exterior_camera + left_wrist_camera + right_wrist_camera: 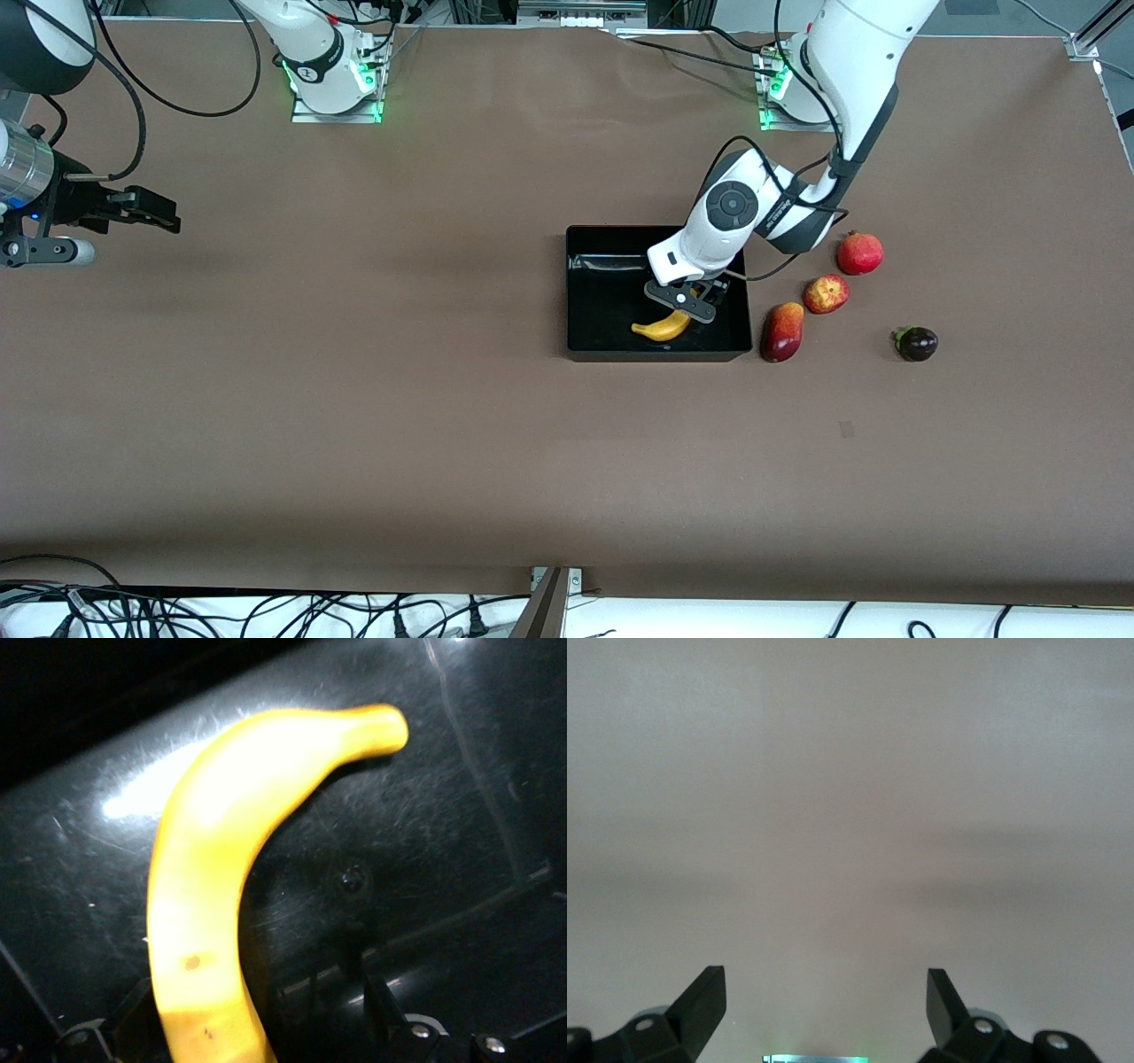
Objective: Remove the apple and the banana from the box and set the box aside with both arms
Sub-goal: 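Reach the left gripper into the box and grasp the banana, then carry the banana out while the right gripper reaches toward the box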
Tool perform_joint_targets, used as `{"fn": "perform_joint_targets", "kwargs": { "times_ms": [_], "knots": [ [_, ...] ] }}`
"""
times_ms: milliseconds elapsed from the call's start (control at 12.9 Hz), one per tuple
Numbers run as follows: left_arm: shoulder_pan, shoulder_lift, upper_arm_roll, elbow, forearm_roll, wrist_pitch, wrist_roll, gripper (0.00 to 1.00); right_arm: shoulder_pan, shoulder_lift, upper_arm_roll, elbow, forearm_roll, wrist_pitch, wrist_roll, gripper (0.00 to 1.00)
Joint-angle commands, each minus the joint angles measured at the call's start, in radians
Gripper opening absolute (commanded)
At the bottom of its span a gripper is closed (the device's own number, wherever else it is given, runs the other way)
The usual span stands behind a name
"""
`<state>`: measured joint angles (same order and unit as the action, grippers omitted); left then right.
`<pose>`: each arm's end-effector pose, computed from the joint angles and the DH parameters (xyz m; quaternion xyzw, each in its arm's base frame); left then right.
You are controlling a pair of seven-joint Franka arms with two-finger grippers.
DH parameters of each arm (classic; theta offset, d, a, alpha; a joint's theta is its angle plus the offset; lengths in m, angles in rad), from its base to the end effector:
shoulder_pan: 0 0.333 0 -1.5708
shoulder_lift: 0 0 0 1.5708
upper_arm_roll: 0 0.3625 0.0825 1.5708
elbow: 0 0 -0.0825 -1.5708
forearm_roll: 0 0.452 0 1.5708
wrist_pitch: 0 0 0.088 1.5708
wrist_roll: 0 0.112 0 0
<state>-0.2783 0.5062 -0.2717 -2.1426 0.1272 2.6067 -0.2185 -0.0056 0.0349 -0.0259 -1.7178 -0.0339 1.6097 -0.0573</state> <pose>0.5261 -0.3302 0.1468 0.9784 -0.2037 -0.0209 0.0278 0.6253 -0.0232 0.5684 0.9972 0.0147 -0.0721 0.0141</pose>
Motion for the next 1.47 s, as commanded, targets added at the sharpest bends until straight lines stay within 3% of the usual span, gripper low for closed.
{"fn": "perform_joint_targets", "kwargs": {
  "times_ms": [0, 77, 541, 851, 1006, 1160, 1392],
  "knots": [
    [-0.019, 0.015, 0.019, 0.017, 0.023, 0.006, 0.01, 0.44, -0.001, 0.003, -0.003, 0.01, 0.019, -0.01, -0.009, 1.0],
    [-0.019, 0.012, 0.019, 0.018, 0.023, 0.0, 0.01, 0.0, -0.001, 0.003, -0.003, 0.009, 0.019, -0.005, -0.009, 1.0],
    [-0.006, -0.07, 0.019, 0.017, 0.022, -0.013, 0.005, 0.0, -0.001, 0.003, -0.003, 0.01, 0.019, -0.001, -0.01, 1.0],
    [0.027, -0.234, 0.006, 0.012, 0.015, -0.16, 0.008, 0.0, 0.004, 0.003, -0.002, 0.015, 0.017, 0.001, -0.012, 1.0],
    [0.062, -0.319, -0.001, 0.015, -0.044, -0.264, 0.03, 0.0, 0.004, 0.005, -0.002, 0.018, 0.017, -0.001, -0.009, 1.0],
    [0.146, -0.353, 0.0, 0.017, -0.128, -0.301, 0.199, 0.0, 0.01, 0.031, 0.004, 0.018, 0.019, -0.007, -0.01, 1.0],
    [0.322, -0.322, 0.014, 0.02, -0.133, -0.29, 0.54, 0.0, 0.071, 0.059, 0.007, 0.023, 0.032, 0.002, 0.0, 1.0]
  ]
}}
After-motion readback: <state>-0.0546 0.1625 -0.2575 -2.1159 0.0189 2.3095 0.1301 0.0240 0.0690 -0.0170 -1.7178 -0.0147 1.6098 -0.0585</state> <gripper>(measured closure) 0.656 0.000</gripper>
